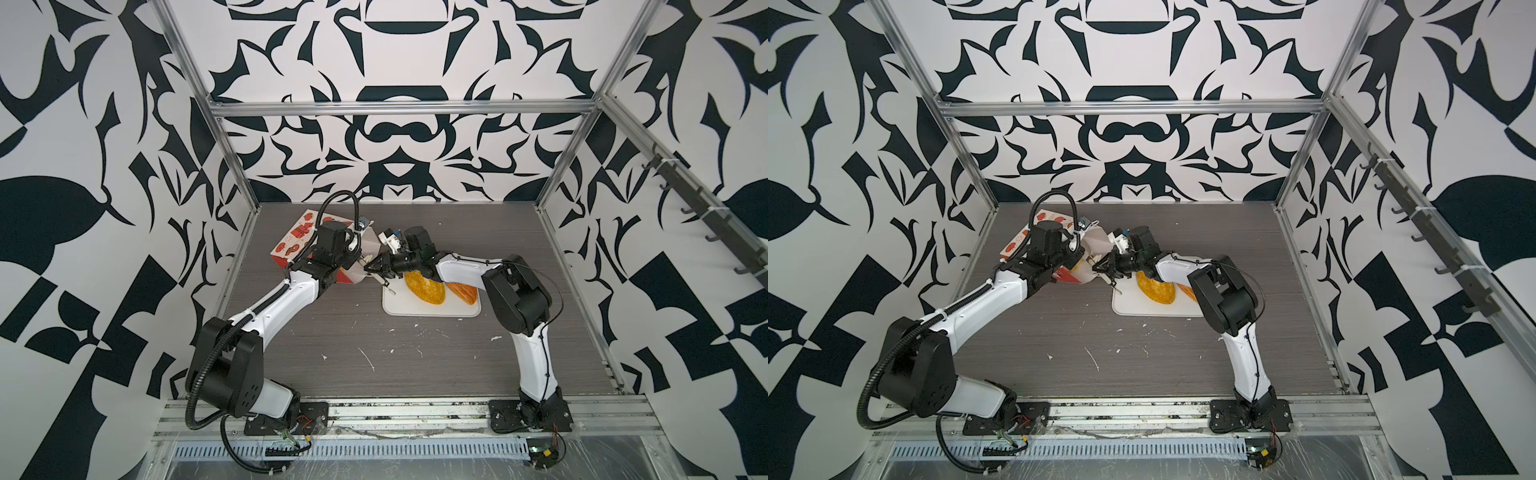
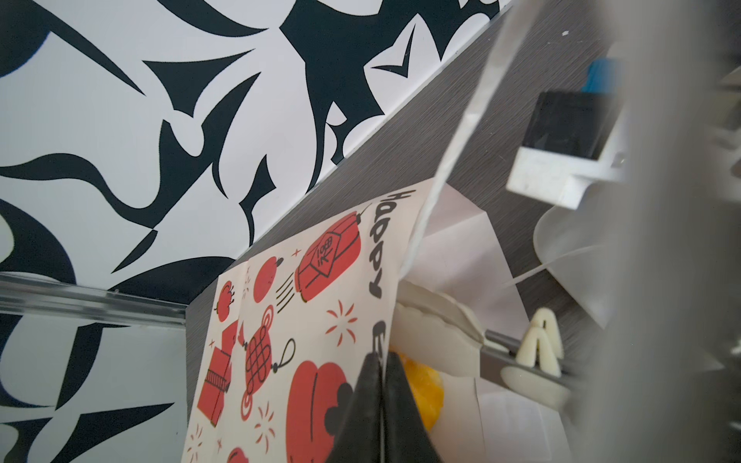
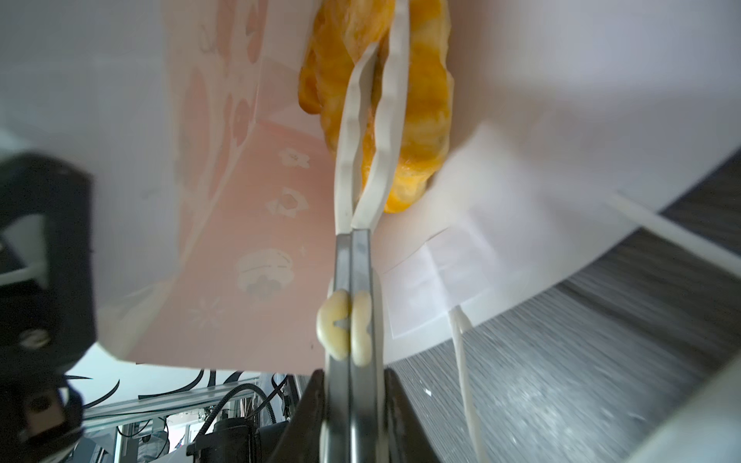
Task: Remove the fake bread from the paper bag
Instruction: 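Close the tongs on the ridged orange pastry inside the bag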
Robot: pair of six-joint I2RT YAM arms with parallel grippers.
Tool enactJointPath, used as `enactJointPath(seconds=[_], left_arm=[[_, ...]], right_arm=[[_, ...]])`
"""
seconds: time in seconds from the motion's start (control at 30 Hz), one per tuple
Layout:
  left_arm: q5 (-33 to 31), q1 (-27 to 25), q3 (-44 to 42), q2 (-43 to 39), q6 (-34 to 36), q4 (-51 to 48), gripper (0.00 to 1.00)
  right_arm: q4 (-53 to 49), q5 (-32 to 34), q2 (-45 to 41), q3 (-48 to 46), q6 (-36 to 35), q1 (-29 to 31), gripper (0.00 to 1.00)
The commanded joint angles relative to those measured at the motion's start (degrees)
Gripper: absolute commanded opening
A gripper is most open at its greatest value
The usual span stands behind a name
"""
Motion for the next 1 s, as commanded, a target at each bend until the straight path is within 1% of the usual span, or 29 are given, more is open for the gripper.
enactJointPath(seconds=[0.0, 0.23, 0.43, 0.53, 0.63, 0.73, 0.83, 0.97], left_arm=[[-1.0, 0.0, -0.4, -0.9, 0.4, 1.5, 0.07], [-1.3, 0.0, -0.4, -0.4, 0.5, 2.1, 0.07], [-1.1, 0.0, -0.3, -0.1, 0.4, 2.2, 0.07], [-1.1, 0.1, -0.3, -0.3, 0.3, 2.1, 0.07], [-1.2, 0.1, -0.4, -0.5, 0.2, 2.1, 0.07], [-1.1, 0.0, -0.5, -0.9, 0.3, 2.1, 0.07], [-1.1, 0.0, -0.5, -1.1, 0.3, 2.1, 0.07], [-1.0, 0.0, -0.5, -1.3, 0.3, 2.0, 0.07]], right_arm=[[3.3, -0.2, -4.2, -1.6, -1.4, -0.5, 0.00], [3.9, -0.8, -6.8, -6.5, -1.6, -0.9, 0.00], [4.0, -2.2, -6.0, -5.4, -1.9, -1.1, 0.00], [3.9, -2.9, -5.2, -4.7, -1.8, -1.5, 0.11], [4.1, -3.8, -4.5, -4.2, -1.5, -1.8, 0.19], [7.0, -4.8, -3.7, -4.5, 0.6, -2.5, 0.28], [9.0, -5.7, -2.9, -4.7, 2.5, -3.0, 0.32], [6.6, -5.8, -2.7, -3.8, 1.2, -3.2, 0.37]])
